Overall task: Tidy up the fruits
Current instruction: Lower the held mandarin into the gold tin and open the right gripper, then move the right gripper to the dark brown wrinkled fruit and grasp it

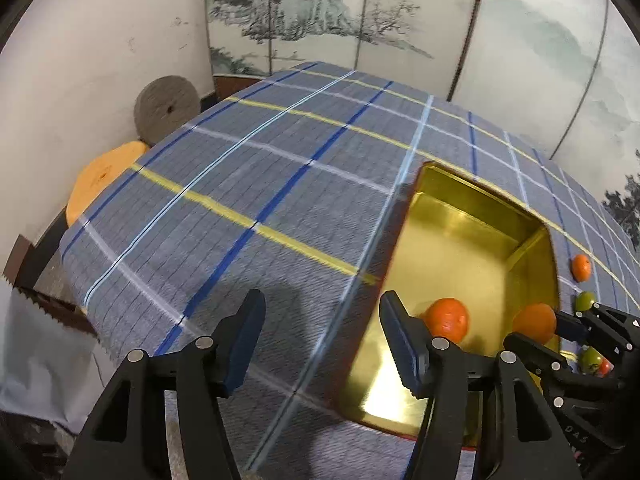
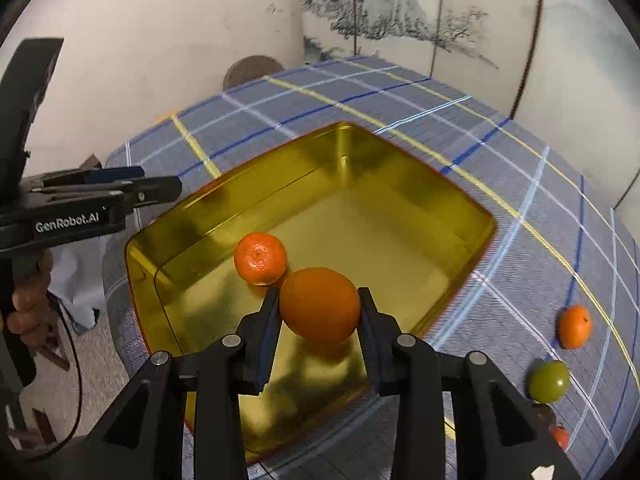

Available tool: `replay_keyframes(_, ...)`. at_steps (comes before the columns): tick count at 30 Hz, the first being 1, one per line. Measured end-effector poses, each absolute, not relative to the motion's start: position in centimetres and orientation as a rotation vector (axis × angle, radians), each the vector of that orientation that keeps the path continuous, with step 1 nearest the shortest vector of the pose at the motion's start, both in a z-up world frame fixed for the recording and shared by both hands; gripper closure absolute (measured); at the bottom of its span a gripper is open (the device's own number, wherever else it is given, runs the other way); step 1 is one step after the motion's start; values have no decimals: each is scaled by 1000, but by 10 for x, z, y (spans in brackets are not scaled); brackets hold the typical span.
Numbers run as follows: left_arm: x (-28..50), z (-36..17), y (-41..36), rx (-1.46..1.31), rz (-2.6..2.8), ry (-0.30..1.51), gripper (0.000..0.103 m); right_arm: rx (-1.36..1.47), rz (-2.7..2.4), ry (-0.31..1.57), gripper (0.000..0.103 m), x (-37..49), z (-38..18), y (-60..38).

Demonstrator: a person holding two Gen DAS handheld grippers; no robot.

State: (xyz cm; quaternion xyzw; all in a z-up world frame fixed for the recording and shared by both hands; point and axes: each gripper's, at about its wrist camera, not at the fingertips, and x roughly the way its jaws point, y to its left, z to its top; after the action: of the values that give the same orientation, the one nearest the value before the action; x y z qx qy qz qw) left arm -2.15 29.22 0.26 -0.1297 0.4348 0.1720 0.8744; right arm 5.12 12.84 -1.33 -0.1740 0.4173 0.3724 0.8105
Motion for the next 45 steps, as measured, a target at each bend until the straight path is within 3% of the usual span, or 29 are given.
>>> replay_keyframes(29,-35,1,287,-230,371,904,39,-419,781,928,66,43,-37,151)
replay_keyframes(45,-29,24,220,-137,207,860,39,-274,748,842,65,24,10,89)
